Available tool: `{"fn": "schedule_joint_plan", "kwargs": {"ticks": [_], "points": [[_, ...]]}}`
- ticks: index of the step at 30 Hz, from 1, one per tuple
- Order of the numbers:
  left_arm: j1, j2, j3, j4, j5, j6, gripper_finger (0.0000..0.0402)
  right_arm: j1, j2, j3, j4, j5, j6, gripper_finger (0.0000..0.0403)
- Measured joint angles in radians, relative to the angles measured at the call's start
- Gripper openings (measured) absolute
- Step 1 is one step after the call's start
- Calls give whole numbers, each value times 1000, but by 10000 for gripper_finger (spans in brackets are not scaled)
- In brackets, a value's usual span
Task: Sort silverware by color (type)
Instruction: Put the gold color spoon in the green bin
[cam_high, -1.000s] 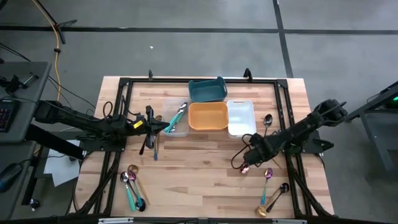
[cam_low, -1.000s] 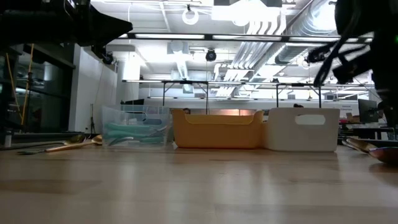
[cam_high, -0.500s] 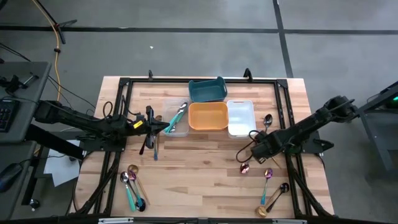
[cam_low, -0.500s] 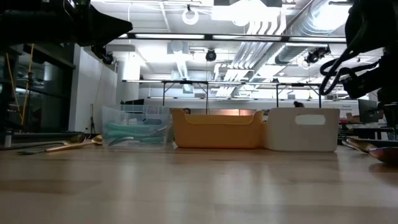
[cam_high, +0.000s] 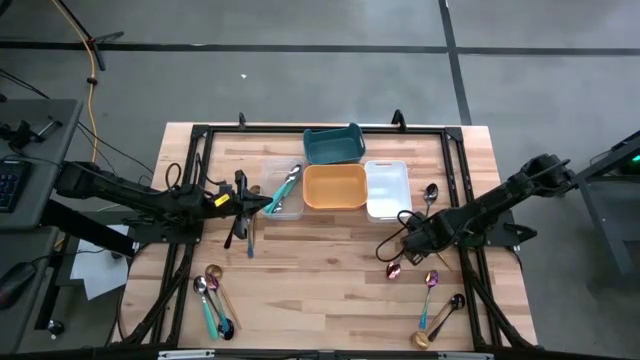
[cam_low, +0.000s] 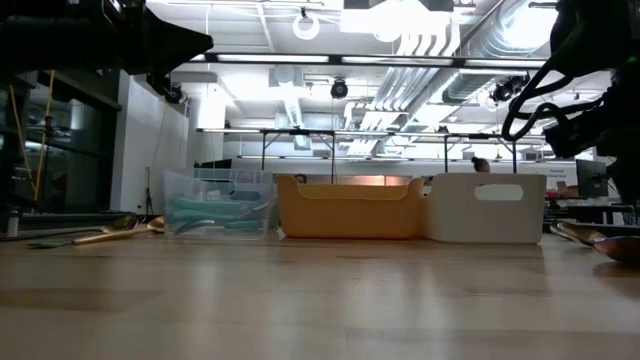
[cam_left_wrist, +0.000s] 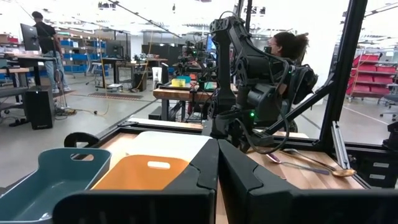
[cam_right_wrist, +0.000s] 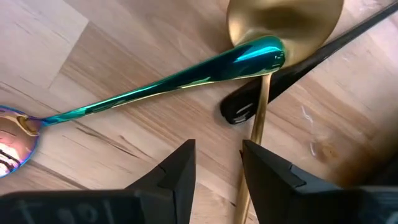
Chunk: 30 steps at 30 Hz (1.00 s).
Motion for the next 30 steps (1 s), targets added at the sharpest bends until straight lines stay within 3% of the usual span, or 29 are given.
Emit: {"fn": "schedule_joint_plan", "kwargs": {"ticks": [30], "points": [[0, 0, 0, 0, 0, 0, 0, 0, 1, 0, 28, 0, 3, 124]]}}
